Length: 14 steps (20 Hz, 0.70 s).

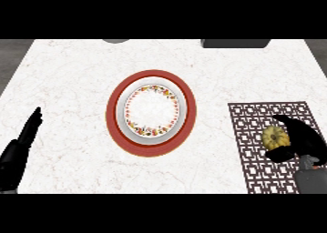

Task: Pick the squash from the placemat and place it in the plate

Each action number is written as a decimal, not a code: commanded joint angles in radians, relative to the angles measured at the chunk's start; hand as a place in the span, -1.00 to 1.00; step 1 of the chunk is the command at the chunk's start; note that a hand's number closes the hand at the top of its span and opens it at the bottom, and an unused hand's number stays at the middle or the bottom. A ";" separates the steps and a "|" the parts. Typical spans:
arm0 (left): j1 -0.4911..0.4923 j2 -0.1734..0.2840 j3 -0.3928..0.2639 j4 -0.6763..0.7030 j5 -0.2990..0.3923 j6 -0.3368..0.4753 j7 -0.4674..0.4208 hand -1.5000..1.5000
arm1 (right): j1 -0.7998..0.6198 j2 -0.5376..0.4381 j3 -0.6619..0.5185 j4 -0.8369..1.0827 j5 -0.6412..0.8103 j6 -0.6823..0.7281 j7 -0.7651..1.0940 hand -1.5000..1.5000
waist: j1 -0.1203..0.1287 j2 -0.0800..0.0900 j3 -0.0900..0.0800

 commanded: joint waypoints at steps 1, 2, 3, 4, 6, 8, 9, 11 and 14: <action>-0.011 -0.012 0.007 -0.048 -0.003 -0.019 0.057 0.00 | -0.041 0.008 -0.018 0.136 0.013 -0.088 -0.125 1.00 | 0.002 0.001 0.001; -0.010 -0.007 0.015 -0.031 -0.012 -0.026 0.028 0.00 | 0.007 0.003 -0.016 0.105 0.017 -0.103 -0.155 1.00 | 0.000 0.000 0.000; 0.010 -0.024 0.005 -0.055 -0.013 -0.031 0.051 0.00 | -0.032 -0.027 -0.043 0.146 0.013 -0.091 -0.177 1.00 | 0.001 0.000 0.000; -0.058 0.004 0.044 0.017 -0.007 -0.046 0.020 0.00 | -0.036 0.023 -0.002 0.155 0.049 -0.123 -0.147 1.00 | 0.000 0.001 0.000; -0.005 -0.037 0.019 -0.075 -0.041 -0.026 0.072 0.00 | 0.026 0.018 0.000 0.037 0.047 -0.074 -0.116 1.00 | -0.001 0.000 0.000; -0.035 -0.016 0.038 0.018 -0.007 -0.053 0.021 0.00 | -0.123 -0.062 -0.058 0.290 0.013 -0.105 -0.296 1.00 | 0.007 0.003 0.001; -0.025 -0.023 0.017 -0.051 -0.025 -0.036 0.058 0.00 | -0.168 -0.079 -0.026 0.284 0.015 -0.037 -0.299 1.00 | 0.015 0.003 0.001; -0.039 -0.029 0.029 0.032 -0.017 -0.034 -0.018 0.00 | -0.237 -0.103 0.020 0.322 0.015 0.008 -0.402 1.00 | 0.030 0.009 0.001; -0.049 -0.049 -0.012 0.013 -0.060 -0.012 -0.001 0.00 | -0.334 -0.169 0.033 0.444 0.012 0.042 -0.576 1.00 | 0.049 0.016 0.003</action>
